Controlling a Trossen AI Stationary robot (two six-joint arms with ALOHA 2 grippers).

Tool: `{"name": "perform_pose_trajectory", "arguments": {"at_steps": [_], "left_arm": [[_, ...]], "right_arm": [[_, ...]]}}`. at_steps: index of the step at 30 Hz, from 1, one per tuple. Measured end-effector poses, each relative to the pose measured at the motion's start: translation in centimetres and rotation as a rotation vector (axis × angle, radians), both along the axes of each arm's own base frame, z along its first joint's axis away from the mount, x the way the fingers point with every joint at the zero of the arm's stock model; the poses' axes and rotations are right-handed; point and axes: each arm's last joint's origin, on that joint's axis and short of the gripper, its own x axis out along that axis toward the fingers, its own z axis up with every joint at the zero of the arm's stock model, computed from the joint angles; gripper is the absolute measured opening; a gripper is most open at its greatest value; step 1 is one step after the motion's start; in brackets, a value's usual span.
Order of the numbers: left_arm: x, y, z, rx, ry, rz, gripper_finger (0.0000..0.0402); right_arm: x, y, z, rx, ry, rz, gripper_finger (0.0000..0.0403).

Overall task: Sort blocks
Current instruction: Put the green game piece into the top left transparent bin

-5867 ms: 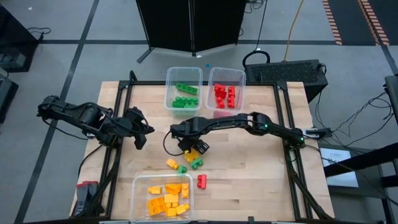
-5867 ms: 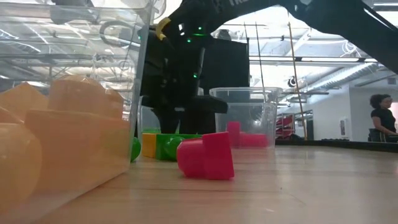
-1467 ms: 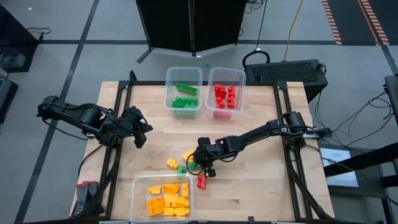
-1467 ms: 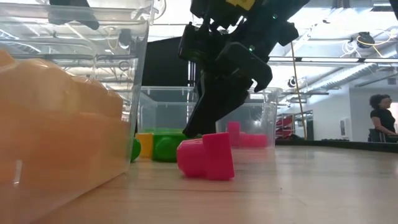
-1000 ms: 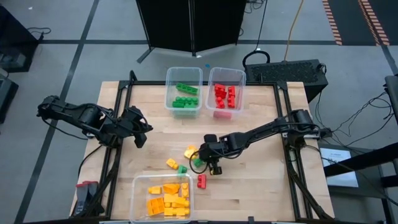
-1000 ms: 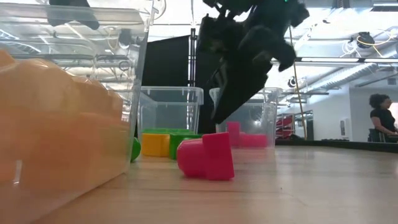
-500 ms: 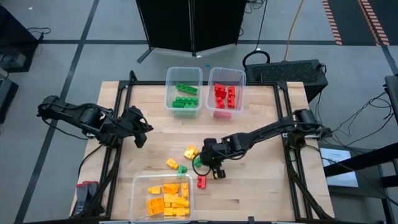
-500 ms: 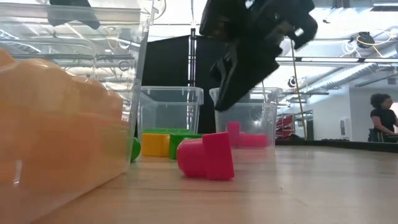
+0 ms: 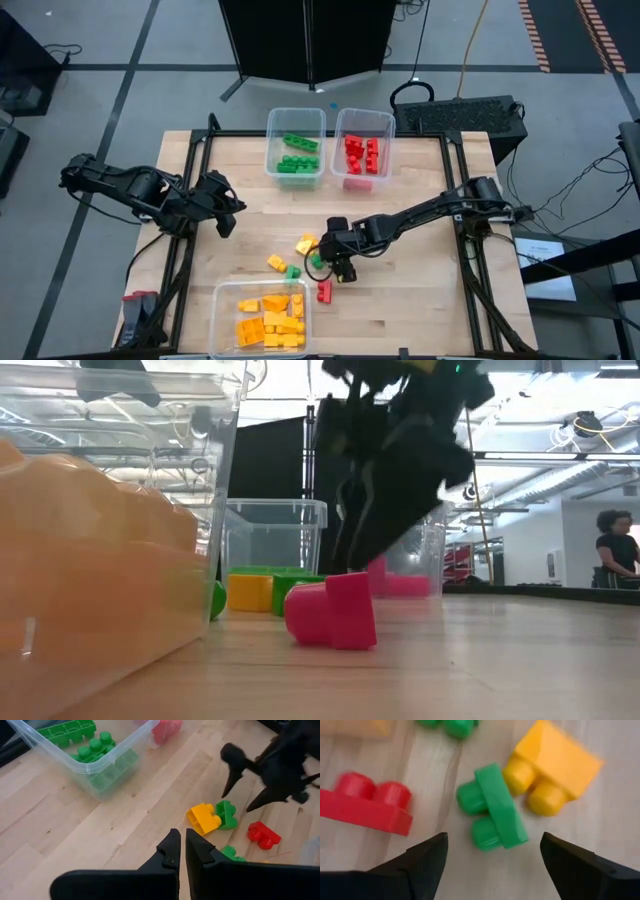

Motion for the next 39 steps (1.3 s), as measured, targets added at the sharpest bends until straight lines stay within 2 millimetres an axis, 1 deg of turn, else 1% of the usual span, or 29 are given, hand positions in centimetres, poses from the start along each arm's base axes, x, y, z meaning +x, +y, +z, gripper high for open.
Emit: {"name": "perform_pose_trajectory", "arguments": {"at_steps": [5,8,15,21,24,27,32,35,39], "left_arm": [[0.0,0.0,0.0,0.009,-0.002,0.007,0.0],[0.0,0.0,0.0,0.013,-0.004,0.011,0.0],[0.0,0.1,0.0,0.014,-0.004,0.012,0.0],[0.0,0.1,0.0,0.015,-0.004,0.012,0.0],[0.0,0.1,0.0,0.015,-0.004,0.012,0.0],[0.0,0.1,0.0,0.015,-0.004,0.012,0.0],[0.0,0.1,0.0,0.016,-0.003,0.013,0.0],[0.0,0.1,0.0,0.016,-0.003,0.012,0.0],[0.0,0.1,0.0,0.016,-0.002,0.013,0.0]], "right_arm": [[0.4,0.1,-2.2,0.014,0.047,0.017,0.0306],[0.7,0.2,-3.1,0.011,0.054,0.017,0.0301],[1.2,-0.1,-2.9,-0.012,-0.003,0.033,0.0298],[1.7,-0.5,-2.7,0.001,-0.04,0.024,0.0297],[1.8,-0.6,-2.7,0.003,-0.052,0.019,0.0287],[1.8,-0.7,-2.7,0.002,-0.051,0.017,0.0261],[1.8,-0.7,-2.7,0.003,-0.05,0.015,0.0194],[1.9,-0.7,-2.6,0.004,-0.056,0.015,0.0148],[1.9,-0.7,-2.4,0.02,-0.063,-0.008,0.0071]]}}
